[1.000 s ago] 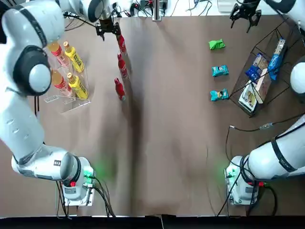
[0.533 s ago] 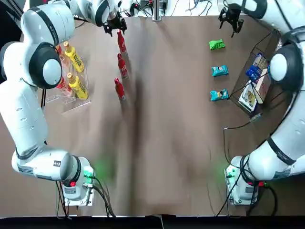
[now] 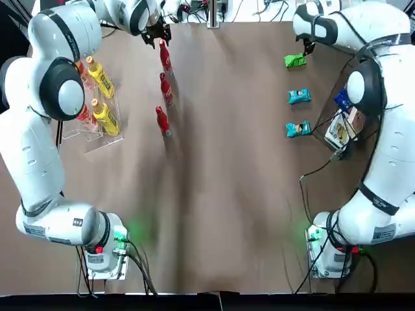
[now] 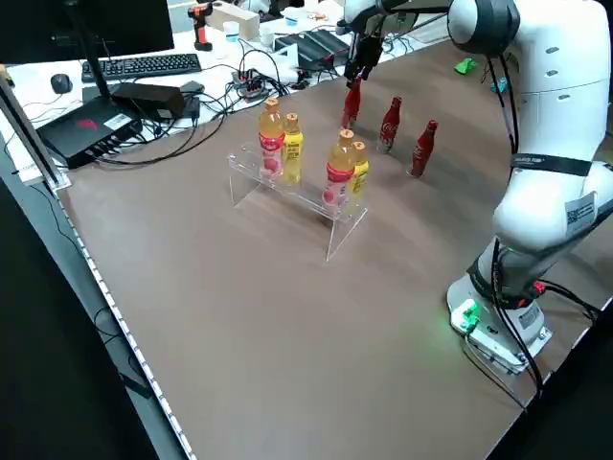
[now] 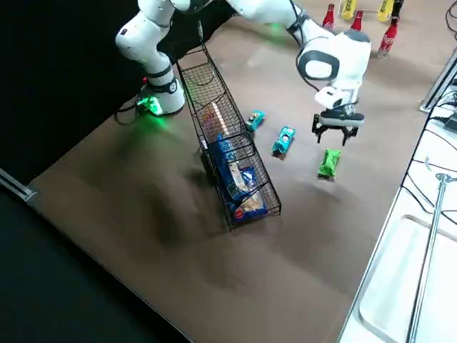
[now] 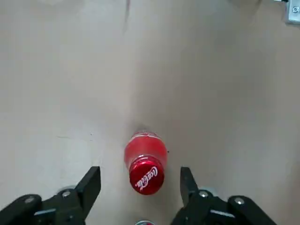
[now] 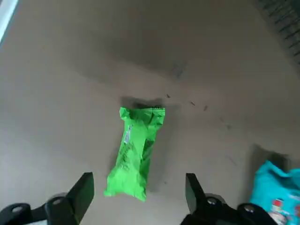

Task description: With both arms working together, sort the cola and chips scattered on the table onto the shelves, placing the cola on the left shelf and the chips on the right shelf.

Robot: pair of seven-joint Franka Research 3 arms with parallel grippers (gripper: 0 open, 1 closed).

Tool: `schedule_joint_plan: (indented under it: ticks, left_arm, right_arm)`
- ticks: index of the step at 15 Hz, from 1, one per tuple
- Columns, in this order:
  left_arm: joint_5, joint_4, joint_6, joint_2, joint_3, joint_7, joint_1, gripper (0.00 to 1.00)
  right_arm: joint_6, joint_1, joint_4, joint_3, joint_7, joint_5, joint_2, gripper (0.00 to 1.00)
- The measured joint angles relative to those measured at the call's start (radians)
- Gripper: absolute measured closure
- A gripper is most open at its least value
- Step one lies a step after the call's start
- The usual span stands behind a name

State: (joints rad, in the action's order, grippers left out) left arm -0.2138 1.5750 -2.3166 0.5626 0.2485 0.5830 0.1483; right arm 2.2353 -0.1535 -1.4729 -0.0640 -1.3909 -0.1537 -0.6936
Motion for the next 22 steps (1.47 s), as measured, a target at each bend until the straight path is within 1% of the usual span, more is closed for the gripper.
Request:
schedule_joint_plan:
  ticks: [2, 3, 4, 5, 6, 7, 9, 10, 11, 12, 13, 14, 16, 18, 19, 20, 21, 22]
  left_arm:
    - [0.0, -0.001, -0.003, 0.0, 0.0, 0.0, 0.0, 0.24]
    - [0.0, -0.001, -0.003, 0.0, 0.0, 0.0, 0.0, 0.29]
    - [0.0, -0.001, -0.004, 0.0, 0.0, 0.001, 0.0, 0.3]
    - [0.0, -0.001, -0.004, 0.0, 0.0, 0.004, 0.001, 0.32]
    - [0.0, -0.001, -0.004, 0.001, 0.0, 0.01, 0.001, 0.32]
    - [0.0, -0.001, -0.004, 0.001, -0.001, 0.012, 0.003, 0.37]
    - [0.0, -0.001, -0.005, 0.002, -0.006, 0.015, 0.011, 0.55]
    - [0.0, -0.001, -0.005, 0.003, -0.009, 0.016, 0.014, 0.55]
    - [0.0, -0.001, -0.005, 0.003, -0.011, 0.018, 0.017, 0.58]
    - [0.0, -0.001, -0.005, 0.003, -0.013, 0.018, 0.019, 0.64]
    - [0.0, -0.001, -0.006, 0.003, -0.015, 0.019, 0.02, 0.64]
    - [-0.001, -0.002, -0.006, 0.003, -0.016, 0.021, 0.021, 0.67]
    - [-0.001, -0.002, -0.006, 0.003, -0.017, 0.022, 0.021, 0.68]
    - [-0.001, -0.002, -0.006, 0.003, -0.017, 0.022, 0.021, 0.68]
    - [-0.001, -0.003, -0.006, 0.003, -0.017, 0.023, 0.021, 0.68]
    - [-0.001, -0.004, -0.002, 0.003, -0.019, 0.026, 0.02, 0.68]
    - [-0.001, -0.007, 0.016, 0.0, -0.021, 0.028, 0.017, 0.68]
    - [-0.001, -0.012, 0.056, -0.008, -0.022, 0.028, 0.011, 0.68]
  right_arm:
    - [0.032, 0.005, 0.002, -0.003, -0.034, -0.005, -0.041, 0.15]
    - [0.035, 0.008, 0.003, -0.005, -0.042, -0.005, -0.06, 0.15]
    - [0.044, 0.012, 0.004, -0.006, -0.053, -0.005, -0.077, 0.17]
    - [0.062, 0.016, 0.005, -0.007, -0.06, -0.005, -0.092, 0.17]
    - [0.082, 0.017, 0.008, -0.008, -0.068, -0.005, -0.105, 0.19]
    - [0.092, 0.017, 0.011, -0.008, -0.074, -0.005, -0.114, 0.19]
    - [0.095, 0.017, 0.016, -0.006, -0.077, -0.005, -0.12, 0.18]
    - [0.095, 0.017, 0.017, -0.005, -0.079, -0.005, -0.122, 0.17]
    - [0.095, 0.016, 0.017, -0.004, -0.081, -0.005, -0.123, 0.18]
    - [0.095, 0.015, 0.017, -0.003, -0.087, -0.005, -0.126, 0.18]
    - [0.095, 0.015, 0.017, -0.002, -0.091, -0.005, -0.13, 0.19]
    - [0.102, 0.014, 0.017, -0.002, -0.093, -0.005, -0.137, 0.28]
    - [0.11, 0.013, 0.017, -0.002, -0.093, -0.005, -0.144, 0.51]
    - [0.114, 0.011, 0.021, -0.001, -0.093, -0.005, -0.148, 0.68]
    - [0.111, 0.008, 0.026, -0.001, -0.094, -0.006, -0.147, 0.75]
    - [0.11, 0.005, 0.031, -0.001, -0.094, -0.006, -0.146, 0.78]
    - [0.11, 0.002, 0.038, -0.001, -0.094, -0.006, -0.144, 0.84]
    - [0.109, 0.0, 0.047, -0.001, -0.093, -0.006, -0.138, 0.84]
